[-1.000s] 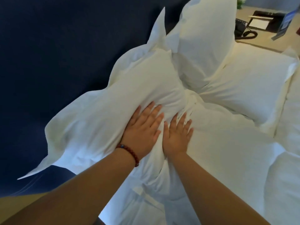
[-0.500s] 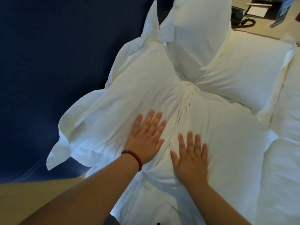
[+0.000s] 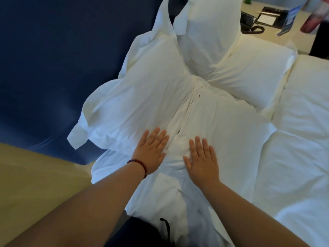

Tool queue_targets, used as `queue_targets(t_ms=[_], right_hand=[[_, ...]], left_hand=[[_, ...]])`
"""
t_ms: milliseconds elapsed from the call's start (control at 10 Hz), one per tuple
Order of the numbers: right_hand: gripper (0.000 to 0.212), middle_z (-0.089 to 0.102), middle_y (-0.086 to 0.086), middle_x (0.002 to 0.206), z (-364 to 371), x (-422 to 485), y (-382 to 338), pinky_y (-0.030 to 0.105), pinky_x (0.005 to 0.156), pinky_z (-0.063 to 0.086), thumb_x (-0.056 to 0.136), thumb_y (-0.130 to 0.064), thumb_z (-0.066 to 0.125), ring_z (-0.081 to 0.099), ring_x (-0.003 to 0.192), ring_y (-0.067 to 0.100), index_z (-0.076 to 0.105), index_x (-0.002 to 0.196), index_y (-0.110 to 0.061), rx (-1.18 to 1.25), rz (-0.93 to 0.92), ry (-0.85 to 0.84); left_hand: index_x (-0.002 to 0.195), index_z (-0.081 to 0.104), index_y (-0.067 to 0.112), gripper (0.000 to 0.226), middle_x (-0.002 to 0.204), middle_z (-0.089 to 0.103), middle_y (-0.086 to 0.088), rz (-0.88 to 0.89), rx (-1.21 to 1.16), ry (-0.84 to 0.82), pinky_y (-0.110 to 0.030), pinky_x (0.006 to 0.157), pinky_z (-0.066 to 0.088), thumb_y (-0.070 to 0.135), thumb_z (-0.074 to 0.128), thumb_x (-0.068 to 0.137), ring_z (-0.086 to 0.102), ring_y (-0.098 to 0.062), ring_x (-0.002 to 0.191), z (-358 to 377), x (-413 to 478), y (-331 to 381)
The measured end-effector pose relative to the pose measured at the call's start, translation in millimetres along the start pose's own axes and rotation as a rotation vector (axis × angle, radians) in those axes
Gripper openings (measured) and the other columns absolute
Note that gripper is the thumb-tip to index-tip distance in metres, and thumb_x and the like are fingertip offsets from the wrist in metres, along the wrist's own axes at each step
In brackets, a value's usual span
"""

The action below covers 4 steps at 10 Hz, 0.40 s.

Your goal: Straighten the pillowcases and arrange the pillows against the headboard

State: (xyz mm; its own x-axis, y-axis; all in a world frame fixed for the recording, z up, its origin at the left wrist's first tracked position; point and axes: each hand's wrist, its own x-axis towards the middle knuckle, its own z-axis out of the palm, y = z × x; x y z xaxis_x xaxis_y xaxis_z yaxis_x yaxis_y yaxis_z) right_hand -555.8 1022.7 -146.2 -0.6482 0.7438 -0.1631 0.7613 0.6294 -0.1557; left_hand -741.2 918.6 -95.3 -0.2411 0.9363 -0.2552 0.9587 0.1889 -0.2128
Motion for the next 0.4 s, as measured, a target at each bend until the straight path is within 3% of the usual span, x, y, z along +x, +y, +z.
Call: queue_targets(t_ms=[100, 200, 300, 400], right_hand=[[0.068, 0.036, 0.01, 0.155, 6, -32, 1, 0.04, 0.116, 0.006, 0.091, -0.048, 0.032, 0.031, 0.143, 0.029, 0.04, 0.147, -0.011, -0.012, -0.05, -0.015], [0.068, 0.036, 0.01, 0.155, 11, -61, 3, 0.04, 0.115, 0.012, 0.088, -0.049, 0.035, 0.032, 0.143, 0.029, 0.044, 0.145, -0.012, -0.009, -0.097, -0.067], [0.066, 0.023, 0.008, 0.16, 15, -91, 4, 0.039, 0.119, 0.011, 0.088, -0.047, 0.034, 0.017, 0.149, 0.03, 0.043, 0.146, -0.017, 0.025, -0.179, -0.151], [0.058, 0.038, 0.015, 0.152, 17, -110, -3, 0.039, 0.116, 0.023, 0.088, -0.044, 0.039, 0.029, 0.144, 0.034, 0.056, 0.134, -0.012, 0.206, -0.202, -0.21]], left_hand=[[0.157, -0.003, 0.023, 0.065, 0.163, -0.017, 0.001, -0.056, -0.16, -0.123, -0.042, 0.121, -0.008, 0.049, 0.015, 0.1, -0.019, -0.019, 0.149, 7, -29, 20], [0.157, 0.01, 0.024, 0.062, 0.165, -0.007, 0.005, -0.128, -0.422, -0.307, -0.04, 0.119, 0.021, 0.048, 0.028, 0.103, 0.002, -0.02, 0.152, 4, -61, 36], [0.15, 0.037, 0.02, 0.053, 0.158, 0.031, 0.0, -0.386, -0.853, -0.418, -0.032, 0.115, 0.026, 0.045, 0.035, 0.104, 0.033, -0.02, 0.143, 8, -105, 56], [0.116, 0.065, 0.015, 0.032, 0.13, 0.062, -0.008, -0.737, -1.246, -0.353, -0.032, 0.103, 0.042, 0.034, 0.044, 0.103, 0.058, -0.025, 0.118, 23, -155, 77]])
